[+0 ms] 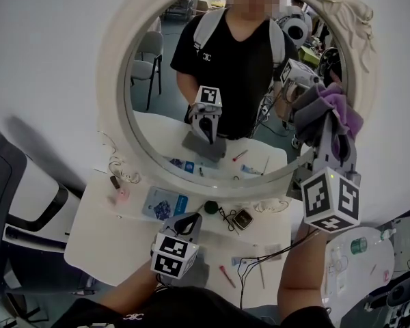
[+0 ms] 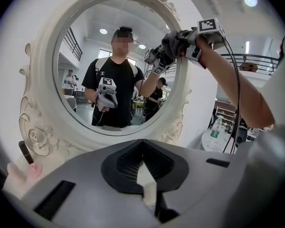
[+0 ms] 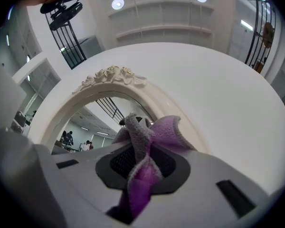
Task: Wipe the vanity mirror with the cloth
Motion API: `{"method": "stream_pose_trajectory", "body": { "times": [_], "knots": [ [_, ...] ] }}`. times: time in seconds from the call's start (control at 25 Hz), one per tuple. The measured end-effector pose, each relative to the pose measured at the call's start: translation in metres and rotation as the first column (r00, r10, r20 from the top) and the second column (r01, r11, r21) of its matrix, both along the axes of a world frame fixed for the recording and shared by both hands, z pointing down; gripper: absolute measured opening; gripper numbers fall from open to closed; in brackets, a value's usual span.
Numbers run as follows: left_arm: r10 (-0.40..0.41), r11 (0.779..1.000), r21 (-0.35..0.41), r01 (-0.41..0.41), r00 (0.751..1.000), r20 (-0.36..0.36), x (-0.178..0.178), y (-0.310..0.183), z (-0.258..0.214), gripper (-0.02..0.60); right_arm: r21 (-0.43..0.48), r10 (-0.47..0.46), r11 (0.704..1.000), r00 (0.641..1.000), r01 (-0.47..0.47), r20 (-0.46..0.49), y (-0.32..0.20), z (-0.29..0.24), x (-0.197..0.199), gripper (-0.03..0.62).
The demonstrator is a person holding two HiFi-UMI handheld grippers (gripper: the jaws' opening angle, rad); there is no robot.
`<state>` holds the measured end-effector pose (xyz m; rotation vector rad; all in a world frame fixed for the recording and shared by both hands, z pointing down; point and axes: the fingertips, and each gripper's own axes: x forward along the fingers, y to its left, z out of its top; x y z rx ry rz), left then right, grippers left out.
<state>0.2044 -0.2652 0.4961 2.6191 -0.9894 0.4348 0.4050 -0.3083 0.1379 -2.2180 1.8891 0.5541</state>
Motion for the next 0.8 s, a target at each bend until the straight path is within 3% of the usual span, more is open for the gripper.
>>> {"method": "stream_pose_trajectory", "body": {
  "times": [0.32, 0.8],
  "knots": [
    [0.011, 1.000, 0.001, -0.011, 1.000, 0.019, -0.004, 0.007, 0.005, 0.002, -0.106, 0.075, 0.992, 0.996, -0.070, 0.039, 0.006, 0.079, 0.022, 0.057],
    [0.007, 1.000, 0.011, -0.008, 0.999, 0.046, -0.024, 0.012, 0.005, 0.002, -0.265, 0.144, 0.956, 0.988, -0.124, 0.058, 0.004, 0.190, 0.026, 0.055]
  ]
}}
